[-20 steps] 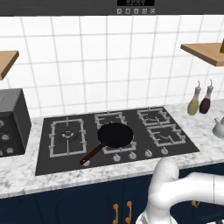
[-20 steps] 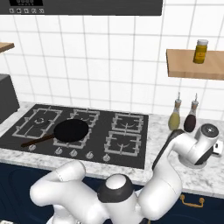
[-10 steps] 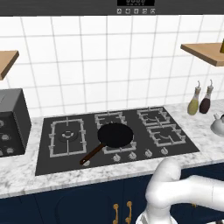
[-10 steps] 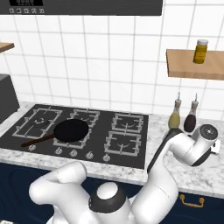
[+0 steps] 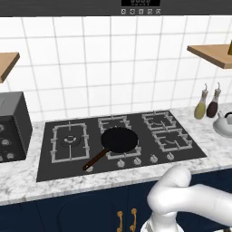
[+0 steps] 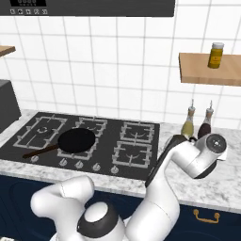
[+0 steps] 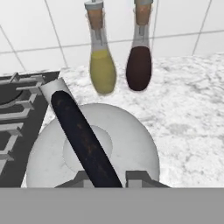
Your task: Pick the kettle from the counter and place it on a stove burner. Then turn the burner on.
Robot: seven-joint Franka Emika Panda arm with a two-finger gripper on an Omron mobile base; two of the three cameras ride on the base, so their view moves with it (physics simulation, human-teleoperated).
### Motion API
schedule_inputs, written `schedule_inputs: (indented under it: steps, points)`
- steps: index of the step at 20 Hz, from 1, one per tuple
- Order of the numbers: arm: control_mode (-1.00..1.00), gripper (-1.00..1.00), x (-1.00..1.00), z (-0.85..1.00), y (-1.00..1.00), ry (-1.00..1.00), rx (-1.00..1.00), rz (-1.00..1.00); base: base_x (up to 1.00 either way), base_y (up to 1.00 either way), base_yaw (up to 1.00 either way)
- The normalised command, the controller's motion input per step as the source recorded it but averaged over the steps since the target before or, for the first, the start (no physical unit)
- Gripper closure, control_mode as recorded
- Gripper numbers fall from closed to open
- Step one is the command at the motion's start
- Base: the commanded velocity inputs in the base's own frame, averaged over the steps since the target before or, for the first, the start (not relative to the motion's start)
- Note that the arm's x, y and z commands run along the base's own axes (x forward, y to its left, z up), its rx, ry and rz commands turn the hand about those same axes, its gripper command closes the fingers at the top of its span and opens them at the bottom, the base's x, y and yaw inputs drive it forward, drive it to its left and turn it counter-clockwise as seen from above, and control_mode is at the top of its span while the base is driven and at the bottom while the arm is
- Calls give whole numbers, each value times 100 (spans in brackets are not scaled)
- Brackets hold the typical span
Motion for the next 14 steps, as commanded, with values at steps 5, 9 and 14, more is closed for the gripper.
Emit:
schedule_inputs:
  steps: [5, 9, 14]
  points:
    - [-100, 100, -6, 36, 60, 0, 0, 11, 0, 0, 0]
    - [-100, 100, -4, 25, 67, 0, 0, 9, 0, 0, 0]
    - [-100, 100, -3, 6, 79, 0, -3, 6, 0, 0, 0]
